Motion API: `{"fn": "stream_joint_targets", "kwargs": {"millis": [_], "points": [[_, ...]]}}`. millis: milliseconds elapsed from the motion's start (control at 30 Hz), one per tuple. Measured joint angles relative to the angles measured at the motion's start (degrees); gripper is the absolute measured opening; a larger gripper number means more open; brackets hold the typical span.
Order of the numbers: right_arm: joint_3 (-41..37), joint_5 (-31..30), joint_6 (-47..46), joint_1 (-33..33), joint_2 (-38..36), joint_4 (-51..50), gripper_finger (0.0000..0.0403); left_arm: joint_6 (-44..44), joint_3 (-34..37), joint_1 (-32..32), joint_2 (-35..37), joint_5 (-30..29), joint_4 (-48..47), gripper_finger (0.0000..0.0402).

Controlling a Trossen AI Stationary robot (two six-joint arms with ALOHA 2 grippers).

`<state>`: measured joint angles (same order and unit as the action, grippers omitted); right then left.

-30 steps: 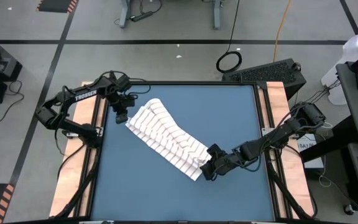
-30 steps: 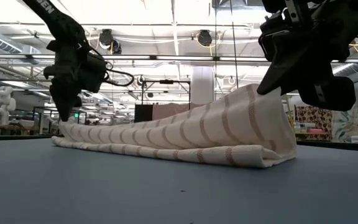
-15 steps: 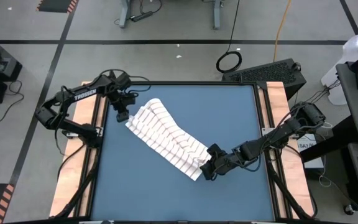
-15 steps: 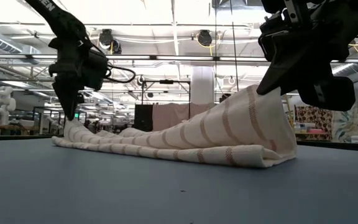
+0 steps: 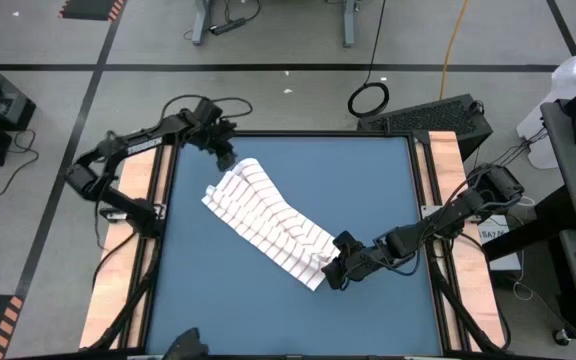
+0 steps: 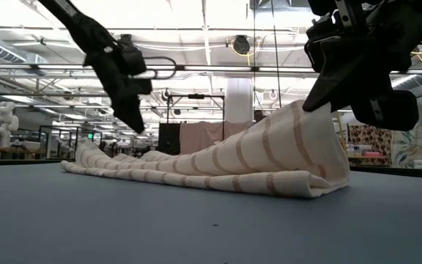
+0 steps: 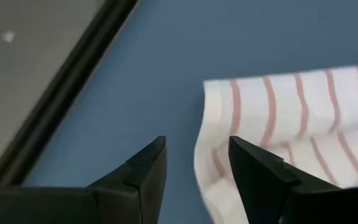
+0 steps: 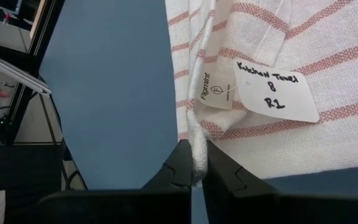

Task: Roll towel
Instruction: Fold the white towel

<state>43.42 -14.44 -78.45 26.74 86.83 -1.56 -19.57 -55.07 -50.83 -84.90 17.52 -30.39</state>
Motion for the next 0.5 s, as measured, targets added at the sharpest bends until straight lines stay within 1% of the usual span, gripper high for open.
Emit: {"fn": "stream_joint_targets", "kwargs": {"millis": [100, 233, 433, 500], "points": [[0.00, 1.02, -0.10, -0.02, 0.00, 0.00, 0.0004, 2.49, -2.25, 0.08, -6.21, 3.19, 0.43, 0.0178], [0.00, 1.56, -0.10, 0.00, -0.02, 0.00, 0.0004, 2.66, -4.71, 1.22, -13.25, 3.49, 1.88, 0.0179], [0.00, 2.82, 0.00, 0.00, -0.02, -0.02, 0.0004, 3.13, -7.36, 2.26, -17.07, 6.89, 4.07, 0.0179], [0.00, 2.82, 0.01, 0.00, -0.02, -0.02, 0.0004, 5.26, -7.55, 2.34, -18.35, 8.37, 3.77, 0.0179]]}}
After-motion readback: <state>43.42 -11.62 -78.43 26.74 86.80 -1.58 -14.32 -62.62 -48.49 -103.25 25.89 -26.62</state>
